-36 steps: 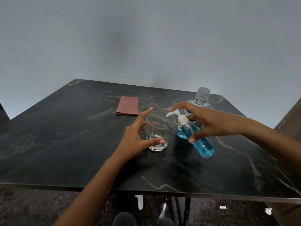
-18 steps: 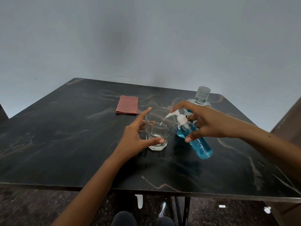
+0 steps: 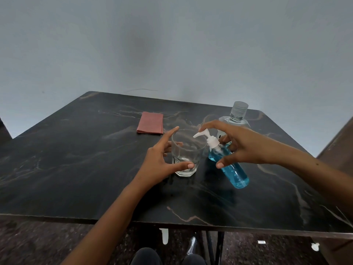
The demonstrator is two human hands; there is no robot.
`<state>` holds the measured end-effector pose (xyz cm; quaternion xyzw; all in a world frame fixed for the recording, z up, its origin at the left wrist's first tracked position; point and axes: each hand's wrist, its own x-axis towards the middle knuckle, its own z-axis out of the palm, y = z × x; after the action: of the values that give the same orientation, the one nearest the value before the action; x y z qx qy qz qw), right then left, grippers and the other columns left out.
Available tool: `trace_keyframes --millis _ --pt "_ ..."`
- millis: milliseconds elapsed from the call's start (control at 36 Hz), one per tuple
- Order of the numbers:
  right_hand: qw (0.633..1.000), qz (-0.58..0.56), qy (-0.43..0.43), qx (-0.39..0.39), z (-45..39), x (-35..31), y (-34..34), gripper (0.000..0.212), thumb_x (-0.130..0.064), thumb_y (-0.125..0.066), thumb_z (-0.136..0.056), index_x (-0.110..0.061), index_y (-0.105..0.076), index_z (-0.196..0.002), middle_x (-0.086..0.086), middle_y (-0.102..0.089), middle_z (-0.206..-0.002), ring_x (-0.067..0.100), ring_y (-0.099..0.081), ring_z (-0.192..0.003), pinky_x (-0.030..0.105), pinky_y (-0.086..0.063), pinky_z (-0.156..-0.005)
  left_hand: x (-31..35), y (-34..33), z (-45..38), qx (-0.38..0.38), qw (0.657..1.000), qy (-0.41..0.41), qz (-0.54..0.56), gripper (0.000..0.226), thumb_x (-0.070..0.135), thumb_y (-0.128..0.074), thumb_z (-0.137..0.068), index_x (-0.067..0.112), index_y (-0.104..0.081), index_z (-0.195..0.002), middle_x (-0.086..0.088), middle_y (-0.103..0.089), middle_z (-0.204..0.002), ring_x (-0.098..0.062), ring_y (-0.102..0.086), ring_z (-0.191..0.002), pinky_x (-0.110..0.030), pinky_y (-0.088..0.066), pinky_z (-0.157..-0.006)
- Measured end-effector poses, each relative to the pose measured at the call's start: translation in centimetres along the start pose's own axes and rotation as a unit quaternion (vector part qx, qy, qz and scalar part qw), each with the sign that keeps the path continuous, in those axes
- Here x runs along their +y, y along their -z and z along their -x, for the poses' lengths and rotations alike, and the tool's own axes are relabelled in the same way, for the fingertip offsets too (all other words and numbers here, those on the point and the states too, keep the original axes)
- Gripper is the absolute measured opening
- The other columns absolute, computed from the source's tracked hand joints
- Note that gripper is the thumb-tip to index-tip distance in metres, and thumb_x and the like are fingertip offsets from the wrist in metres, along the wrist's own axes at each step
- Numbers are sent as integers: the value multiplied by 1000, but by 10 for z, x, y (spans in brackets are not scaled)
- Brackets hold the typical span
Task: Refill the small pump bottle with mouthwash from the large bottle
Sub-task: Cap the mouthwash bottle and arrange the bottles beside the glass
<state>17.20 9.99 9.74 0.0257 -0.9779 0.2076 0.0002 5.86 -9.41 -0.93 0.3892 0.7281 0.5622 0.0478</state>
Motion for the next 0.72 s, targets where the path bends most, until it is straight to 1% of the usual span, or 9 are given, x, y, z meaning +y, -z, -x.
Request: trace_keyframes --millis 83,194,250,306,361,444,528,639,722 --pt "1000 -3 -3 21 0 0 -2 76 -27 -82 -68 -57 -33 -117 -3 -56 -125 14 -59 -105 25 -54 -80 0 0 0 0 1000 0 -2 98 42 -86 -62 44 -31 -143 6 -66 -123 -3 -60 -115 -31 -46 -104" --pt "999 -9 -3 40 1 -1 -5 67 -25 -83 -67 -50 -40 -113 -5 -58 -121 16 -61 -101 18 -53 -71 1 0 0 -1 1000 3 -1 98 41 -86 -62 44 -31 -143 6 -65 -123 -7 -60 -115 -36 -47 -104" --pt "999 -12 -5 43 0 -3 -5 68 -25 -83 -67 -48 -42 -116 -6 -57 -121 16 -62 -102 21 -55 -74 1 0 0 -1 1000 4 -2 98 42 -86 -62 44 -31 -143 6 -65 -124 -6 -60 -115 -36 -47 -104" --pt "999 -16 -10 40 1 -5 -5 75 -25 -83 -67 -46 -40 -124 -3 -57 -124 16 -61 -105 33 -57 -83 1 0 1 -1 1000 5 -1 98 44 -86 -61 45 -31 -143 6 -65 -123 -5 -60 -114 -37 -48 -103" --pt "999 -18 -15 36 2 -6 -4 80 -24 -82 -68 -47 -36 -128 0 -56 -127 17 -60 -108 38 -56 -88 2 0 1 -1 1000 7 1 99 44 -86 -60 45 -32 -143 6 -66 -122 -5 -61 -114 -37 -48 -103" --pt "999 -26 -12 43 3 -6 -4 82 -22 -82 -69 -51 -33 -128 0 -56 -128 17 -59 -108 32 -55 -87 2 0 1 2 1000 8 2 99 44 -86 -60 45 -32 -143 6 -66 -122 -4 -61 -113 -38 -48 -103" --pt "999 -17 -13 44 3 -5 -4 82 -22 -82 -69 -50 -33 -129 -3 -56 -126 14 -60 -104 23 -53 -81 2 0 1 3 1000 9 4 99 45 -86 -59 45 -32 -142 6 -67 -121 -5 -61 -113 -38 -48 -103" --pt "999 -12 -22 49 4 -5 -5 75 -24 -82 -68 -46 -40 -126 0 -59 -121 15 -61 -103 32 -56 -84 2 0 1 1 1000 9 7 100 46 -85 -58 44 -32 -143 5 -66 -121 -7 -61 -114 -38 -48 -103" --pt "998 -12 -22 64 4 -5 -7 68 -24 -84 -66 -42 -46 -120 0 -61 -114 15 -62 -97 35 -57 -82 2 0 1 3 1000 9 5 99 45 -85 -59 43 -32 -143 7 -67 -120 -5 -61 -113 -37 -48 -103"
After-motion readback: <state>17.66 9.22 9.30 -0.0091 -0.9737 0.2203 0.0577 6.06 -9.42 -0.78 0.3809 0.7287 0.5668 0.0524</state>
